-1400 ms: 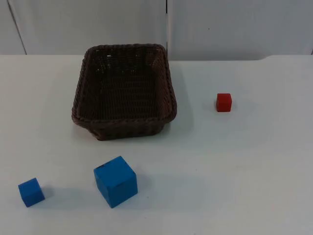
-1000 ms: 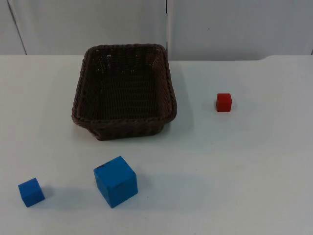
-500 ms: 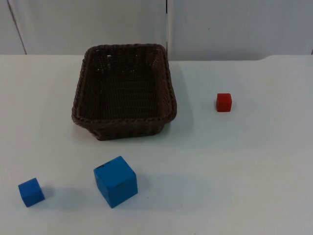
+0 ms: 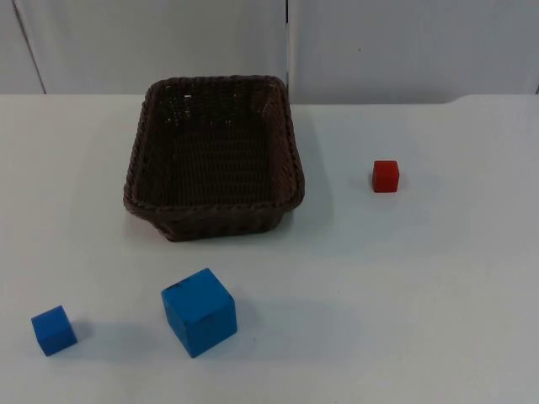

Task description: Pick up the basket with the left hand and place the largest block into the basket with the right hand.

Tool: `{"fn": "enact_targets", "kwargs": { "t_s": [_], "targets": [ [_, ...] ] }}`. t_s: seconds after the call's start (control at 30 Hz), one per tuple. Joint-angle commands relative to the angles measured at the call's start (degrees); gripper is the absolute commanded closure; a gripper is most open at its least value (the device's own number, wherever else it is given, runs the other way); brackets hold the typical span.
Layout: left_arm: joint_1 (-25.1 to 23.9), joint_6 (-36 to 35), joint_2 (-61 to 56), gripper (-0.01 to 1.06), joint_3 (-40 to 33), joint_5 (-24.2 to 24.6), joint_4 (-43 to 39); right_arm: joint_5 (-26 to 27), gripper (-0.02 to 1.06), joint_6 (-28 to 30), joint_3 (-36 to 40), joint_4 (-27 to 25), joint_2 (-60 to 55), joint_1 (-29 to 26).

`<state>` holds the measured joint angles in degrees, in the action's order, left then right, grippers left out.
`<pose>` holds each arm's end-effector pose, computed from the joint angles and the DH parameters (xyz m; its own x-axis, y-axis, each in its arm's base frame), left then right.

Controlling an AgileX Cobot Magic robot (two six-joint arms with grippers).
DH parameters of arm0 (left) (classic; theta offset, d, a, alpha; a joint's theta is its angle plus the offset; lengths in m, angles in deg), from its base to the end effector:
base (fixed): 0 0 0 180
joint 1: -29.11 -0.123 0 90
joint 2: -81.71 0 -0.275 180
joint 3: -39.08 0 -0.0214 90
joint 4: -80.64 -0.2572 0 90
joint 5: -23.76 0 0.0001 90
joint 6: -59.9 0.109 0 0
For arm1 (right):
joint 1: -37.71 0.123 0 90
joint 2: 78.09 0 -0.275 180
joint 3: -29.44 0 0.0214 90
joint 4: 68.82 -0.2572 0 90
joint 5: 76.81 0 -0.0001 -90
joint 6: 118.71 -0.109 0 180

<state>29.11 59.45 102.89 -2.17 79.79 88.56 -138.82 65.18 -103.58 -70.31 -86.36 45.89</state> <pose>0.0570 -0.0125 0.3091 -0.4795 -0.0848 -0.8734 0.0600 0.9898 -0.1290 0.0232 0.0059 0.2768 -0.4435 -0.1200 -0.8882 -0.1874 0.9815 -0.0390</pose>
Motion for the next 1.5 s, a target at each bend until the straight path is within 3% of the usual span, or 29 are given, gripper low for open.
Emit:
{"fn": "enact_targets", "kwargs": {
  "t_s": [0.0,0.23,0.5,1.47],
  "targets": [
    [0.00,0.78,2.09,0.00,0.29,-2.58,2.15,0.23,-0.01,-0.02,0.35,-0.26,0.19,-0.21],
    [0.00,7.02,12.15,0.00,0.44,-8.95,10.23,0.23,-0.01,-0.02,0.35,-0.26,0.19,-0.21],
    [0.00,12.63,27.22,0.00,6.48,-11.82,14.11,0.23,-0.01,-0.02,0.35,-0.26,0.19,-0.21],
    [0.00,18.12,68.42,0.00,27.04,-13.57,17.13,0.23,-0.01,-0.02,0.35,-0.25,0.19,-1.49]
  ]
}}
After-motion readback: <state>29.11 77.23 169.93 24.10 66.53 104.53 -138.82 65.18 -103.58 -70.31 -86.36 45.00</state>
